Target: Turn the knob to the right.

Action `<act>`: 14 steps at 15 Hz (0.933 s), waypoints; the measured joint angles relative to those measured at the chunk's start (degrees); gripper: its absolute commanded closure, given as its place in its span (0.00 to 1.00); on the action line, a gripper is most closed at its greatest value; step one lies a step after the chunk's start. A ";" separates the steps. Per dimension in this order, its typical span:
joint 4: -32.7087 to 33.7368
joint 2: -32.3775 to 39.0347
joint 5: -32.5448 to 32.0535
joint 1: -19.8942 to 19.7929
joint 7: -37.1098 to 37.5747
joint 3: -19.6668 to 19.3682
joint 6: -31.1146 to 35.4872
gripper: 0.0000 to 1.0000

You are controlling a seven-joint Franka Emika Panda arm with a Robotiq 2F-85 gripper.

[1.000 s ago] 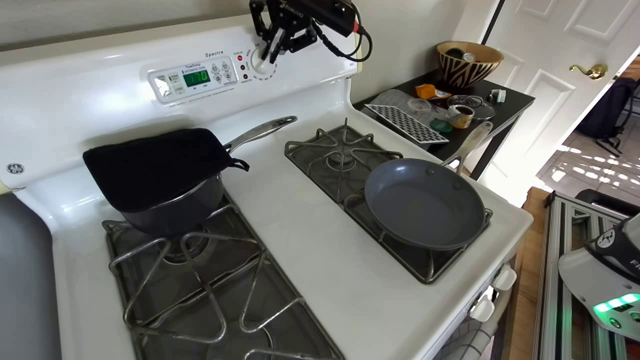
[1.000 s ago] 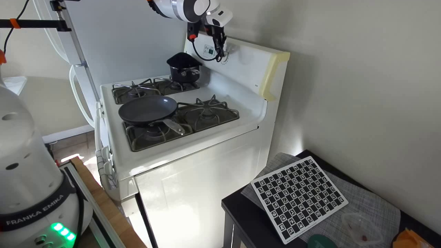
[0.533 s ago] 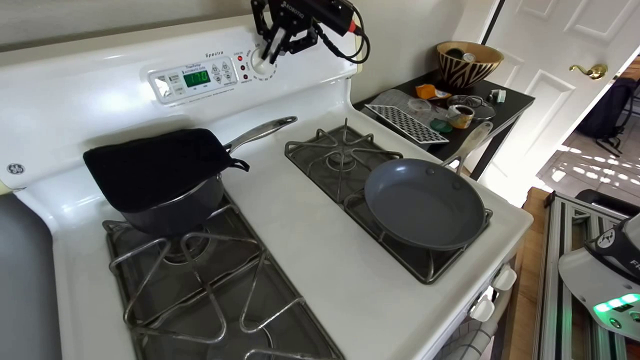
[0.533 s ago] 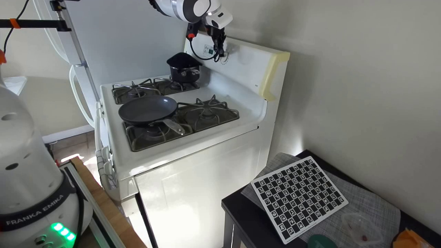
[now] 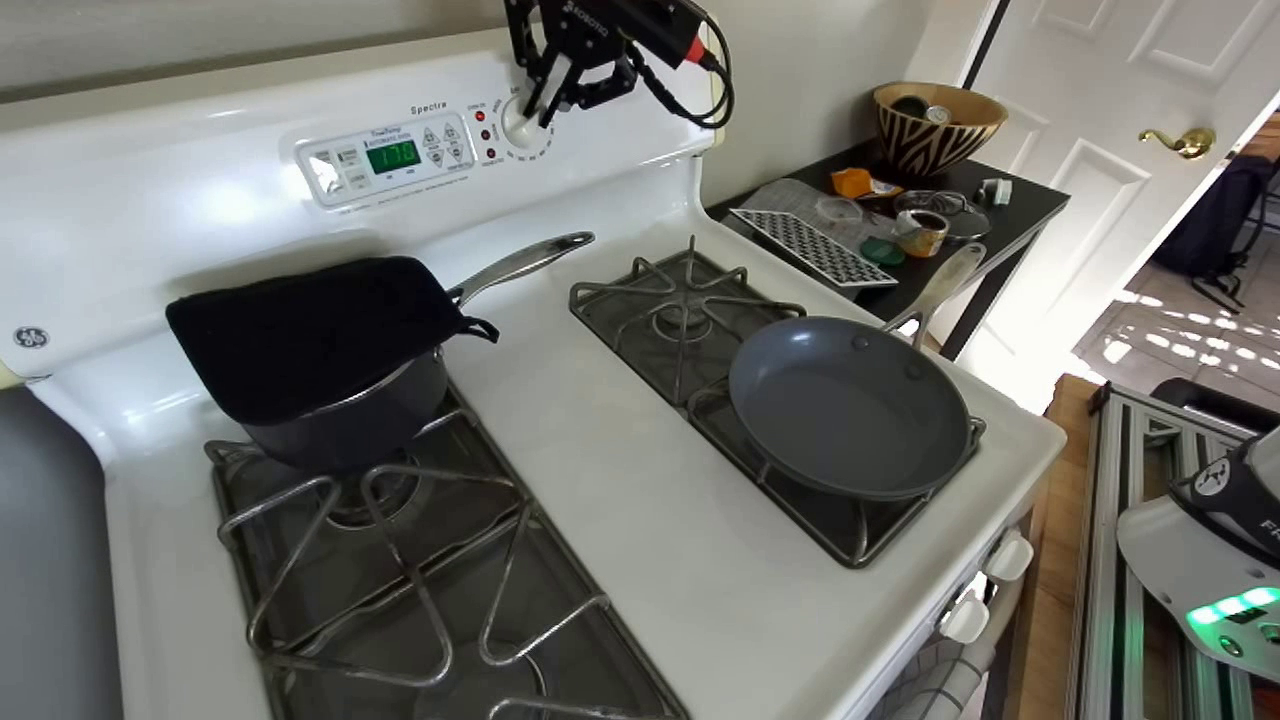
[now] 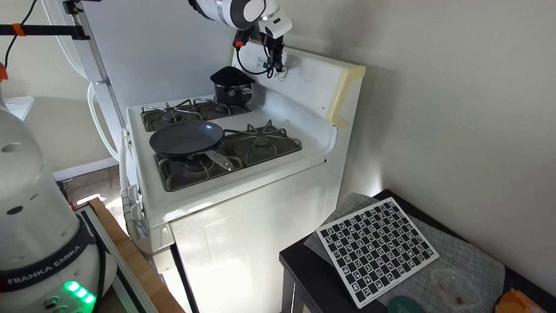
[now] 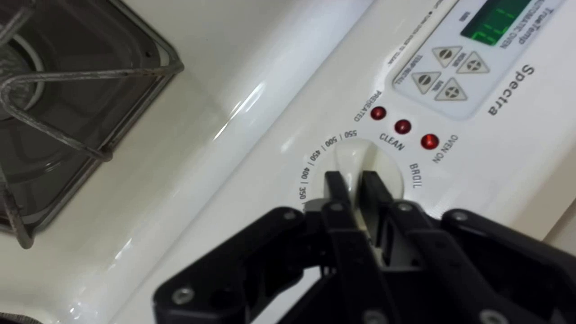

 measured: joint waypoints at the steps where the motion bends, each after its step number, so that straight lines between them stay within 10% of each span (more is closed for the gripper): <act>1: -0.07 -0.02 0.02 0.00 0.43 0.00 0.08 0.99; 2: -0.14 -0.04 0.07 0.00 0.98 0.00 0.20 0.99; 3: -0.24 -0.07 0.19 0.00 1.30 0.00 0.34 0.69; 14: -2.67 -0.81 -6.15 0.17 1.60 -0.69 1.28 0.00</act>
